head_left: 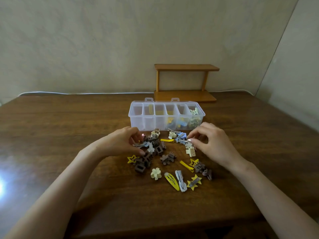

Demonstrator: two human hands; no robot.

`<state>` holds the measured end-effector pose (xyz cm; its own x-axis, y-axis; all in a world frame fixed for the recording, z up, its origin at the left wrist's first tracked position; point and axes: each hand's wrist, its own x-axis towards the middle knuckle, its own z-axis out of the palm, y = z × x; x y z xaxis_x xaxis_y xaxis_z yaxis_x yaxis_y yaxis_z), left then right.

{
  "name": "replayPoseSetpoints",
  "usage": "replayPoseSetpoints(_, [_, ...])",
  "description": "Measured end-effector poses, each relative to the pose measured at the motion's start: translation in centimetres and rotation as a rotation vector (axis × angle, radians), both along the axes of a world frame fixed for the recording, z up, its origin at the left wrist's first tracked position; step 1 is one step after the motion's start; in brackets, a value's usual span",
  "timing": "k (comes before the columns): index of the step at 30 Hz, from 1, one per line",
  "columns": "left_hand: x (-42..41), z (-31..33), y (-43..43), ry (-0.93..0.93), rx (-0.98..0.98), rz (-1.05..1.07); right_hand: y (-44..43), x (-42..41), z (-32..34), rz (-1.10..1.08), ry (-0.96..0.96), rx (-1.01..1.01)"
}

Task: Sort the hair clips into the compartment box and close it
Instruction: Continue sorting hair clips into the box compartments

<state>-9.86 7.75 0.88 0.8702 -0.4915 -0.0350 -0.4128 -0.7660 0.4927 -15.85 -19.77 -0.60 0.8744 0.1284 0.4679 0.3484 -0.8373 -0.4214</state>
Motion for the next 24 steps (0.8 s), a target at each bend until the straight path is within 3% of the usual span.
replayPoseSetpoints(6, [-0.6, -0.1, -0.7, 0.02, -0.021, -0.027, -1.0, 1.2, 0.3, -0.078, 0.029, 0.06])
replayPoseSetpoints(14, [-0.8, -0.2, -1.0, -0.031, -0.103, -0.078, 0.0, 3.0, 1.1, -0.034, 0.208, -0.147])
replayPoseSetpoints(19, [-0.5, -0.6, -1.5, -0.347, -0.133, -0.016, 1.3, 3.8, 1.2, 0.026, 0.18, -0.173])
replayPoseSetpoints(24, [-0.1, -1.7, -1.2, -0.269, 0.06, -0.03, 2.7, 4.2, 0.7, 0.164, 0.24, -0.224])
